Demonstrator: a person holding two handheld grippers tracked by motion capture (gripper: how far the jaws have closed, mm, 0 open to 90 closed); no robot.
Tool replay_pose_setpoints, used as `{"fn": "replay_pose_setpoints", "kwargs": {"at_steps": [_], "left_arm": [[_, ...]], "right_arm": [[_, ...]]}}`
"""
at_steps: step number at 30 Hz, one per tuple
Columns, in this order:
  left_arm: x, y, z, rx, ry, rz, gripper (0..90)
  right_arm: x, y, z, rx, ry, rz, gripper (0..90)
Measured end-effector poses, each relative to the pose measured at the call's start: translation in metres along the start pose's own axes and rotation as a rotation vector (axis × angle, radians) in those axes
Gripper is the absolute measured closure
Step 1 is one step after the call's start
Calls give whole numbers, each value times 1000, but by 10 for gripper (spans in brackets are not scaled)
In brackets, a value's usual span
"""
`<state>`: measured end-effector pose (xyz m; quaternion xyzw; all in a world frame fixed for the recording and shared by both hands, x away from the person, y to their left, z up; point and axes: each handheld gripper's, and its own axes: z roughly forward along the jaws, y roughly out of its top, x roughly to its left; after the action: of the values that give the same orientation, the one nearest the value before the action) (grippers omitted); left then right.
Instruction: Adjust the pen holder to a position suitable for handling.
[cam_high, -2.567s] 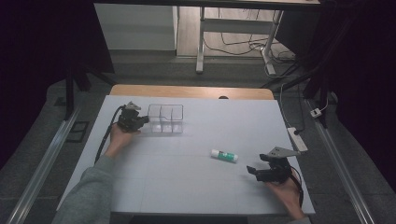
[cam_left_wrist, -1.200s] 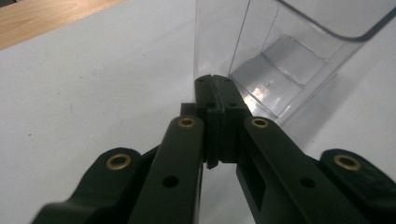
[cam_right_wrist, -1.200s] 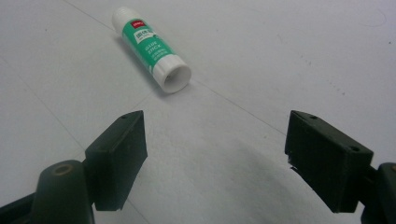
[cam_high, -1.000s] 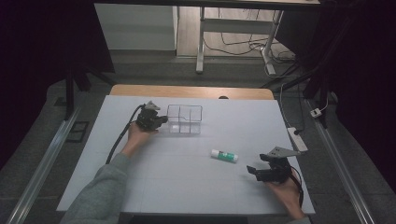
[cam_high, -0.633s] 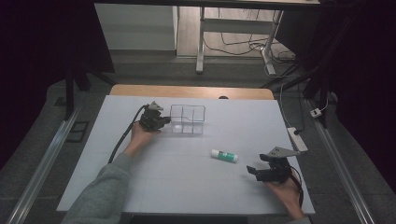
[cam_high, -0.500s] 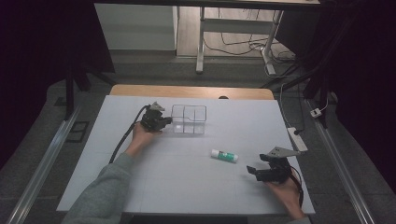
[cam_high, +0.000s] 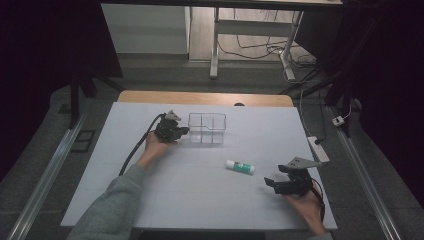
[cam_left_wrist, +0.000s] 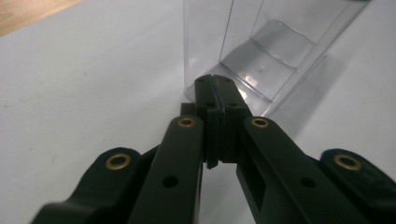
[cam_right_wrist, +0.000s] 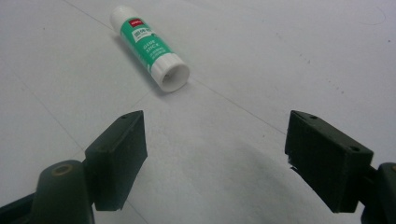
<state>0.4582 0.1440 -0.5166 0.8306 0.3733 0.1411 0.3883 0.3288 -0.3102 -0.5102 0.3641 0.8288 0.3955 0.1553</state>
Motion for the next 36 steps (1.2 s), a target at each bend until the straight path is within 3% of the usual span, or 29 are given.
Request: {"fn": "replay_pose_setpoints", "kwargs": {"at_steps": [6,12,17,24,28,32,36], "left_arm": [[5,-9,-23,-24,9,-16,887],[-7,-26,-43,-28,-21,-18,881],[-18,-37,-58,-34,-43,-19,753],[-30,-59,-83,-13,-34,-8,548],[-35,-75,-96,-13,-29,-28,452],[-41,-89,-106,-5,-29,-41,394],[-49,-100,-116,4,-17,-27,353]], "right_arm": [[0,0,-2,-8,-3,0,205],[1,1,-3,-14,0,-7,208],[1,1,-3,-24,15,-13,209],[1,1,-2,-26,25,-17,210],[1,1,-2,-27,29,-21,210],[2,2,-2,-22,30,-26,210],[3,2,-2,-24,37,-32,209]]}}
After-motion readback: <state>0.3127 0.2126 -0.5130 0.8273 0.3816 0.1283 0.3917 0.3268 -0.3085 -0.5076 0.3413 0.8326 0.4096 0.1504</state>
